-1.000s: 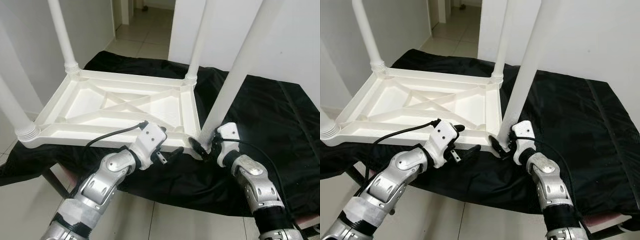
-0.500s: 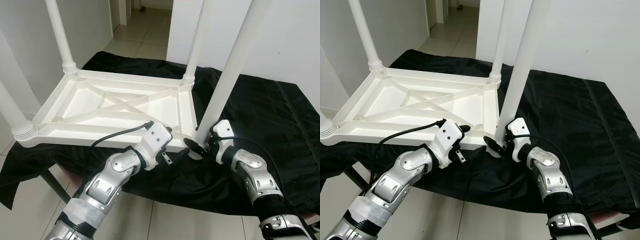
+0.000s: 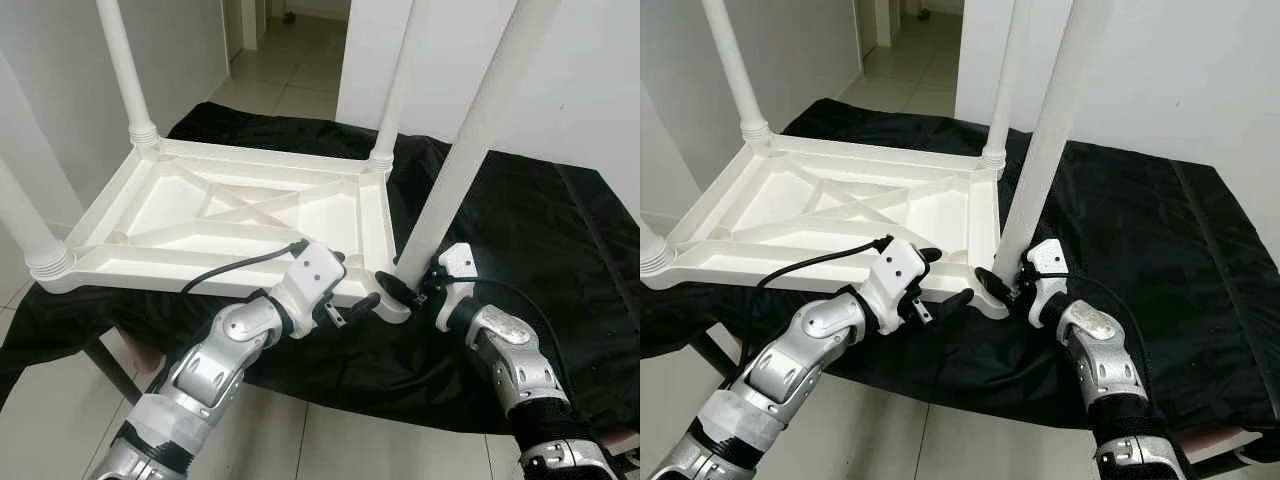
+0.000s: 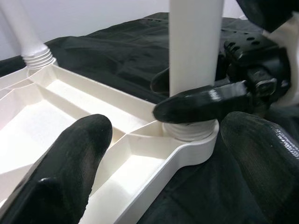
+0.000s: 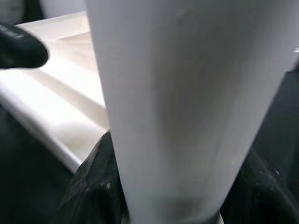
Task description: Building children table
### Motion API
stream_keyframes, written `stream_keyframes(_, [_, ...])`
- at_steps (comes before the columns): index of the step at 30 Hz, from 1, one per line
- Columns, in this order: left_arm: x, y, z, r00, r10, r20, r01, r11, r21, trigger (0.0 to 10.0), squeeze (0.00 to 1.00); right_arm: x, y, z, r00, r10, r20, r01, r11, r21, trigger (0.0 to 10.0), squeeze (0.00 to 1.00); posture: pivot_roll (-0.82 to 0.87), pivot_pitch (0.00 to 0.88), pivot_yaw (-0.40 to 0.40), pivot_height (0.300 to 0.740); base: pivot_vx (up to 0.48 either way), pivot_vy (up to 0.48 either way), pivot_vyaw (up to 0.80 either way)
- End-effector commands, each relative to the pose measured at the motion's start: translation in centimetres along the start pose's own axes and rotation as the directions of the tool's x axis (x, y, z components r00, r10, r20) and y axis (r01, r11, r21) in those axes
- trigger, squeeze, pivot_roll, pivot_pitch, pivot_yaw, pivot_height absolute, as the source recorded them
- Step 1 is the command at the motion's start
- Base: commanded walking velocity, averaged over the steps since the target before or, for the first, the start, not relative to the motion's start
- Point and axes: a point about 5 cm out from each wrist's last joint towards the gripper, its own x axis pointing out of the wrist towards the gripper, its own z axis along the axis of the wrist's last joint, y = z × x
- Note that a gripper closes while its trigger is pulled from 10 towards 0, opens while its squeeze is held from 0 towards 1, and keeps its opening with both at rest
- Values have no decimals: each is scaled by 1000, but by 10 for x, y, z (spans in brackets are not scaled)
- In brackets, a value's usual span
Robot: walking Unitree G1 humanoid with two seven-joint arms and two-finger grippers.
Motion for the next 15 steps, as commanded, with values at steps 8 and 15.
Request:
stream_keyframes(8, [2, -8, -1, 995, -99, -10, 99, 995, 0, 10000, 0, 0, 7, -11, 956, -280, -88, 287, 955, 72, 10000, 0, -31, 0, -73, 740, 0, 0, 0])
stream_keyframes(15, [1, -8, -2, 995, -96, -12, 96, 995, -2, 10000, 0, 4, 18, -9, 895, -439, -80, 446, 888, 110, 10000, 0, -30, 0, -74, 740, 0, 0, 0])
